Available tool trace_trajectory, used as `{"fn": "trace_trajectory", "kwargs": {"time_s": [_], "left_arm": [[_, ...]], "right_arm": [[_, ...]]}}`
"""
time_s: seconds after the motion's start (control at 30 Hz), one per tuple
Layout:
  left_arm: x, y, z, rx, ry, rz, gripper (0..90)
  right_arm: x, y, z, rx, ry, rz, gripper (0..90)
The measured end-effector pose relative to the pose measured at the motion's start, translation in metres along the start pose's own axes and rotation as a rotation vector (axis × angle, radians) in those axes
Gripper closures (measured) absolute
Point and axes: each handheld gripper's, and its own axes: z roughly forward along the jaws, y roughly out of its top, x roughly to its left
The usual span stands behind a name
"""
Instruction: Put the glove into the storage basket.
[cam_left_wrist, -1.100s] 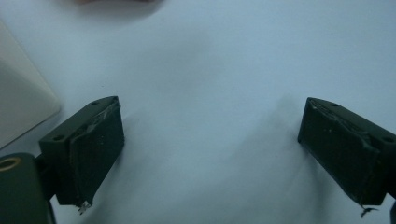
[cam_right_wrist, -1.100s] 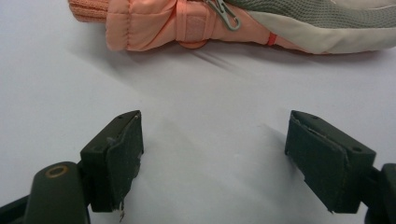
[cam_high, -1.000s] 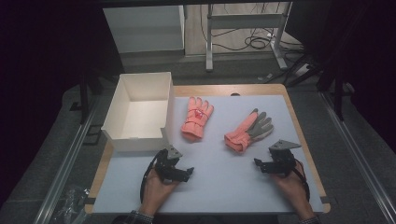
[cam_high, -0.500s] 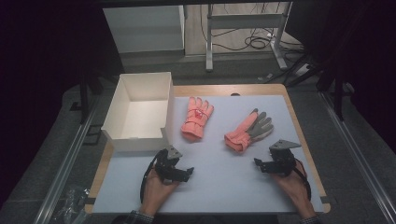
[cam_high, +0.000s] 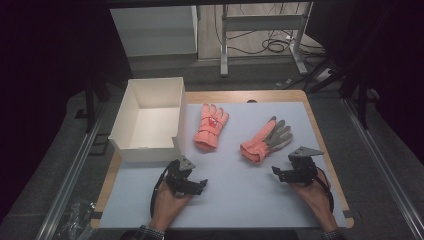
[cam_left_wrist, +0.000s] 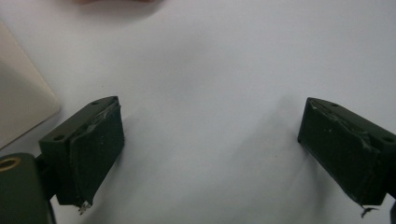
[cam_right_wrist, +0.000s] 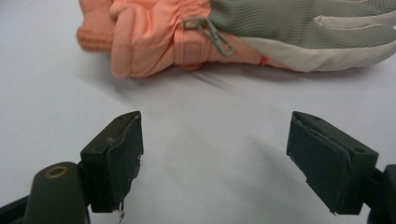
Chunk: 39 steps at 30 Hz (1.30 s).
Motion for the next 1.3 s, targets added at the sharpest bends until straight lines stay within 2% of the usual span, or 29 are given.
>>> {"fn": "trace_trajectory", "kwargs": {"time_s": [0.17,0.3,0.5,0.57,0.7,1.03,1.1,1.3], "left_arm": [[0.000,0.000,0.000,0.000,0.000,0.000,7.0],[0.000,0.000,0.000,0.000,0.001,0.001,6.9],[0.000,0.000,0.000,0.000,0.001,0.001,7.0],[0.000,0.000,0.000,0.000,0.001,0.001,6.9],[0.000,0.000,0.000,0.000,0.001,0.000,7.0],[0.000,0.000,0.000,0.000,0.001,0.001,6.9],[0.000,0.000,0.000,0.001,0.001,0.002,7.0],[0.000,0.000,0.000,0.001,0.001,0.002,6.9]], "right_arm": [[-0.004,0.009,0.001,-0.009,0.011,0.039,19.0],[-0.008,0.020,0.003,-0.007,-0.001,0.040,19.5],[-0.014,0.032,0.003,-0.023,0.004,0.048,27.1],[-0.018,0.039,0.005,-0.025,0.008,0.053,32.1],[-0.020,0.045,0.008,-0.026,0.007,0.057,35.4],[-0.024,0.070,0.028,-0.017,-0.023,0.124,37.5],[-0.023,0.074,0.036,-0.003,-0.043,0.127,37.5],[-0.026,0.076,0.052,0.050,-0.064,0.157,38.0]]}}
